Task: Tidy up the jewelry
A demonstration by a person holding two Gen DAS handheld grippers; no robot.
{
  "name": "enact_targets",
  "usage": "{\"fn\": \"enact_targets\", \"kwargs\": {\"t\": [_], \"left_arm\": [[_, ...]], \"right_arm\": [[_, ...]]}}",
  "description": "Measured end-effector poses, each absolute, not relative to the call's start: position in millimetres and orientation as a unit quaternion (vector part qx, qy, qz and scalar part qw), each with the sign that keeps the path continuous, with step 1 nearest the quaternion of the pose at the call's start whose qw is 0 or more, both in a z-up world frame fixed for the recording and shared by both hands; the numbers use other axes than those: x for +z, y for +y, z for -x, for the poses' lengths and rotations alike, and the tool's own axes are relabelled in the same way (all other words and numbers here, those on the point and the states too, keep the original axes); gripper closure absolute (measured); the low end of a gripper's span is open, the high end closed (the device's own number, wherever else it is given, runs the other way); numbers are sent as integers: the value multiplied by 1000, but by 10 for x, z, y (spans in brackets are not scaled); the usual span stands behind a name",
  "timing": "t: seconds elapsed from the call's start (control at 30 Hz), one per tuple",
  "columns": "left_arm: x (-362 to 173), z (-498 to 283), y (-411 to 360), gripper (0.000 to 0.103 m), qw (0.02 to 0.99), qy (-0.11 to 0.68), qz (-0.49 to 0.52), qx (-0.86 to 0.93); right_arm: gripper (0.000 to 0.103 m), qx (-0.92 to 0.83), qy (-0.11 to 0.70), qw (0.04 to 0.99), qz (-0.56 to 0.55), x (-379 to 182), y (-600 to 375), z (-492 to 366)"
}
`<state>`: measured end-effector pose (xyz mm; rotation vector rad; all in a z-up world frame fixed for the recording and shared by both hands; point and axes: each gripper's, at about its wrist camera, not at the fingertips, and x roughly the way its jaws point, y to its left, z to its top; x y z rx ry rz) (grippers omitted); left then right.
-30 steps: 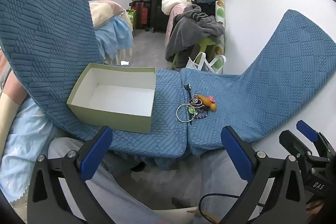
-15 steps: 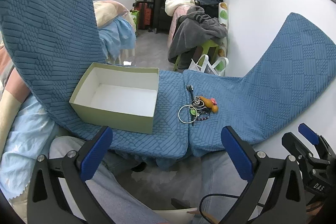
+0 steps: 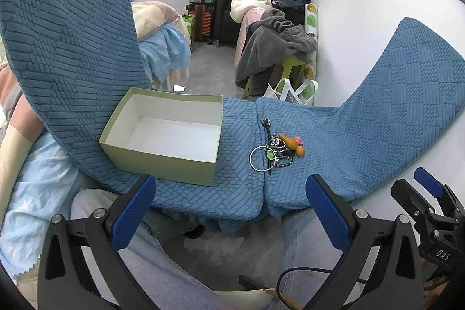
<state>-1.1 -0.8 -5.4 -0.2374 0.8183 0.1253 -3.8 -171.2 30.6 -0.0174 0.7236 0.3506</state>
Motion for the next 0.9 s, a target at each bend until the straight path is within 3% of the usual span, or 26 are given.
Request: {"fn": "enact_targets", "kwargs": {"t": [0.9], "left_arm": [[-73, -24, -65, 1, 907, 404, 110, 56]], "right_arm": [[0, 165, 356, 920, 8, 304, -1764, 58]]}}
